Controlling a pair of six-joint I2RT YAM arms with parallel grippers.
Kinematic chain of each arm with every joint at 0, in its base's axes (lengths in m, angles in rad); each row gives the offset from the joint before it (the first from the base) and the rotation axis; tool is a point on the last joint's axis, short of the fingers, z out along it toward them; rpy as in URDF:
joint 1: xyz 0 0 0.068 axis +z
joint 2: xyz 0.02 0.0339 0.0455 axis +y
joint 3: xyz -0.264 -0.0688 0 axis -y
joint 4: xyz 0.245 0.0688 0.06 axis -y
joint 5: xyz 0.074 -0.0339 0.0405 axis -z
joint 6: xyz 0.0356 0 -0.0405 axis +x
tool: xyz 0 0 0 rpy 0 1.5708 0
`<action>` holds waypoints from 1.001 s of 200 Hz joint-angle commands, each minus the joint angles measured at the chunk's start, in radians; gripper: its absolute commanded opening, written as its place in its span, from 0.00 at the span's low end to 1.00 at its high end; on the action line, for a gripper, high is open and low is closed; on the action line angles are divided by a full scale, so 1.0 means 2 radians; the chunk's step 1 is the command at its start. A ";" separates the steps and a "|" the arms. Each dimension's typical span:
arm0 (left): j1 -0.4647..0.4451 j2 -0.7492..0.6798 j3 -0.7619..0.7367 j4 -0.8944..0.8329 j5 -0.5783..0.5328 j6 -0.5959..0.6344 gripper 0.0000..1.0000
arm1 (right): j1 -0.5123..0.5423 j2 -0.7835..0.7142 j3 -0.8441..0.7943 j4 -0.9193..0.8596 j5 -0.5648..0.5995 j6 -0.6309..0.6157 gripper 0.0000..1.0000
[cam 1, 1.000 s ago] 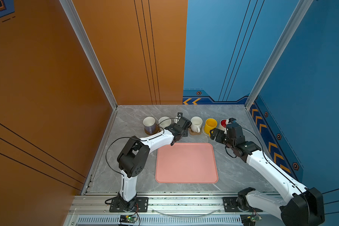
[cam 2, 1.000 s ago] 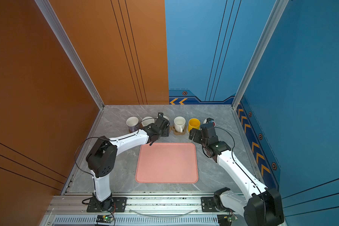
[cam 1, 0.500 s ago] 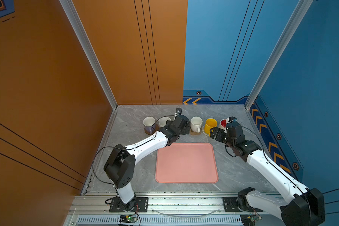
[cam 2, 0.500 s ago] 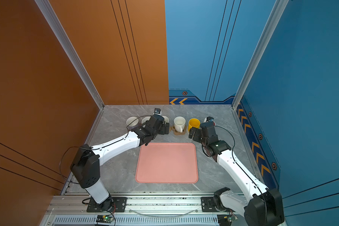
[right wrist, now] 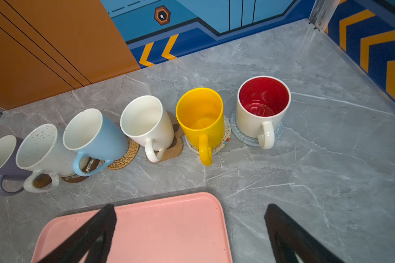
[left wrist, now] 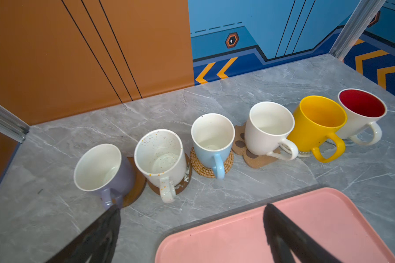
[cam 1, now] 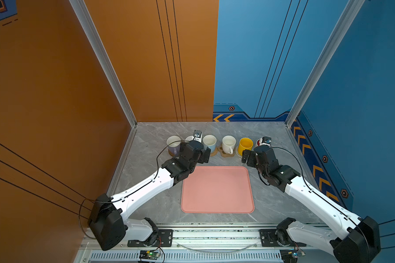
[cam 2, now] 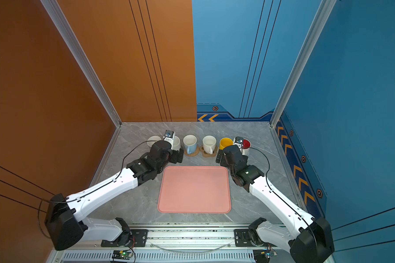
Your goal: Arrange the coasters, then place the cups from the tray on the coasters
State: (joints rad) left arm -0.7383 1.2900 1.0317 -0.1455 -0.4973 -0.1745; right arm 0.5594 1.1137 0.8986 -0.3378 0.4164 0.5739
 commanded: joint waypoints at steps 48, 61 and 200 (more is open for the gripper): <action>0.020 -0.136 -0.130 0.079 -0.067 0.088 0.98 | 0.023 -0.036 -0.037 0.004 0.148 -0.042 1.00; 0.027 -0.155 -0.154 0.104 -0.089 0.095 0.98 | 0.023 -0.047 -0.046 0.010 0.165 -0.070 1.00; 0.228 -0.172 -0.394 0.402 -0.019 0.119 0.98 | -0.106 -0.243 -0.261 0.229 0.092 -0.197 1.00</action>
State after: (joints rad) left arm -0.3305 0.9325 0.2680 0.5159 -0.6502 0.1101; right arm 0.3843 0.6605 0.4667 -0.0830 0.6891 0.2207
